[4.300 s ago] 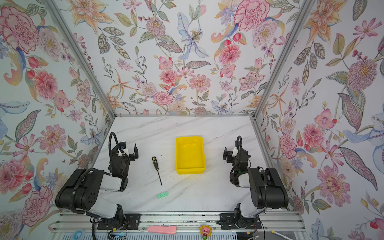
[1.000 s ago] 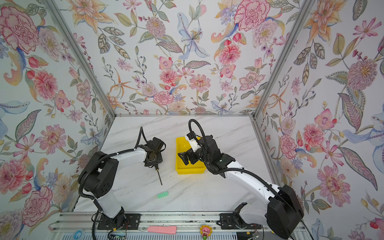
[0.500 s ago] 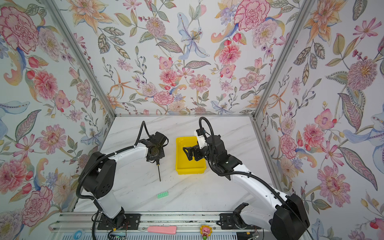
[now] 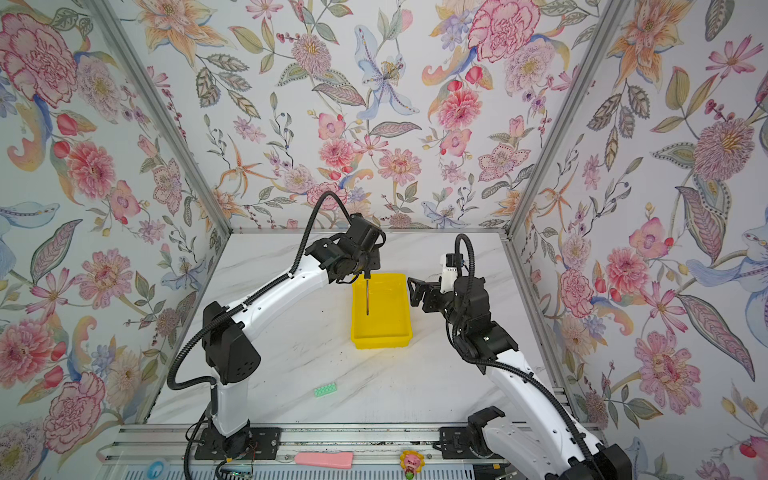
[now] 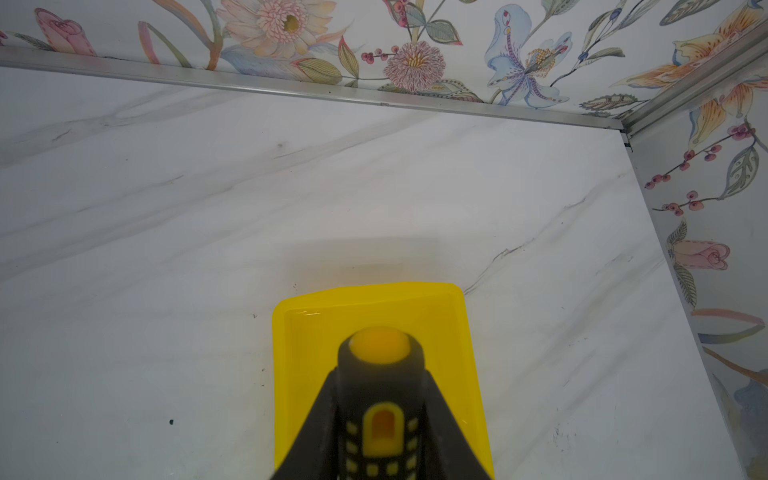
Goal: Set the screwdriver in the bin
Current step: 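Carry the screwdriver over the bin with the left gripper while the right draws back, then lower the screwdriver into the yellow bin and open the left gripper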
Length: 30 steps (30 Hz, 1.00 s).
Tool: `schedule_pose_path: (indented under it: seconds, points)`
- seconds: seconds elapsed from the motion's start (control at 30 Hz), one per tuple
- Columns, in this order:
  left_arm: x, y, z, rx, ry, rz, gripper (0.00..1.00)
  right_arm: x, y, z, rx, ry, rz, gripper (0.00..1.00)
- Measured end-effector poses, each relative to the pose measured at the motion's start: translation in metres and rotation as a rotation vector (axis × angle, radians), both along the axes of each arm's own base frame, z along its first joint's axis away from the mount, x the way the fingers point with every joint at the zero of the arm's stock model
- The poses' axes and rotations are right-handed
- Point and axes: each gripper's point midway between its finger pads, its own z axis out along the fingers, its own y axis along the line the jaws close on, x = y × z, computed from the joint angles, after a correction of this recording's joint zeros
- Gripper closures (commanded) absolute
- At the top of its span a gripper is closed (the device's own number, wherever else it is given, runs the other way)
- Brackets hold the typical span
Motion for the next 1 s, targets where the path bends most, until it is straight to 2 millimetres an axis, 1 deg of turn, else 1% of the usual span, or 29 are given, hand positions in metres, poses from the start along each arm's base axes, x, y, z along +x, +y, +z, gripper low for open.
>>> schedule_pose_path:
  seconds: [0.07, 0.1, 0.17, 0.23, 0.4, 0.47, 0.7, 0.87, 0.93, 1.0]
  points:
    - [0.003, -0.011, -0.019, 0.017, 0.030, -0.017, 0.79, 0.000, -0.008, -0.002, -0.001, 0.007, -0.024, 0.01]
    - [0.004, -0.013, -0.028, 0.027, 0.045, -0.020, 0.79, 0.000, -0.010, -0.003, -0.002, 0.012, -0.029, 0.01]
    - [0.006, -0.016, -0.049, 0.056, 0.078, -0.022, 0.78, -0.002, -0.014, -0.007, -0.009, 0.022, -0.042, 0.01]
    - [0.008, -0.017, -0.065, 0.077, 0.102, -0.021, 0.78, -0.004, -0.017, -0.009, -0.014, 0.030, -0.049, 0.01]
    - [0.007, -0.021, -0.099, 0.110, 0.162, -0.032, 0.79, -0.007, -0.022, -0.013, -0.031, 0.043, -0.069, 0.01]
    - [0.004, -0.020, -0.110, 0.122, 0.181, -0.034, 0.79, -0.006, -0.024, -0.014, -0.042, 0.043, -0.076, 0.01]
    - [-0.001, -0.016, -0.133, 0.143, 0.219, -0.033, 0.78, -0.006, -0.026, -0.015, -0.068, 0.035, -0.077, 0.01]
    - [-0.011, -0.011, -0.159, 0.156, 0.266, -0.029, 0.78, -0.006, -0.026, -0.016, -0.071, 0.038, -0.077, 0.01]
    - [-0.012, -0.010, -0.167, 0.157, 0.276, -0.025, 0.76, -0.007, -0.026, -0.021, -0.074, 0.047, -0.075, 0.01]
    - [-0.013, -0.009, -0.173, 0.161, 0.283, -0.024, 0.73, -0.009, -0.026, -0.028, -0.077, 0.058, -0.072, 0.01]
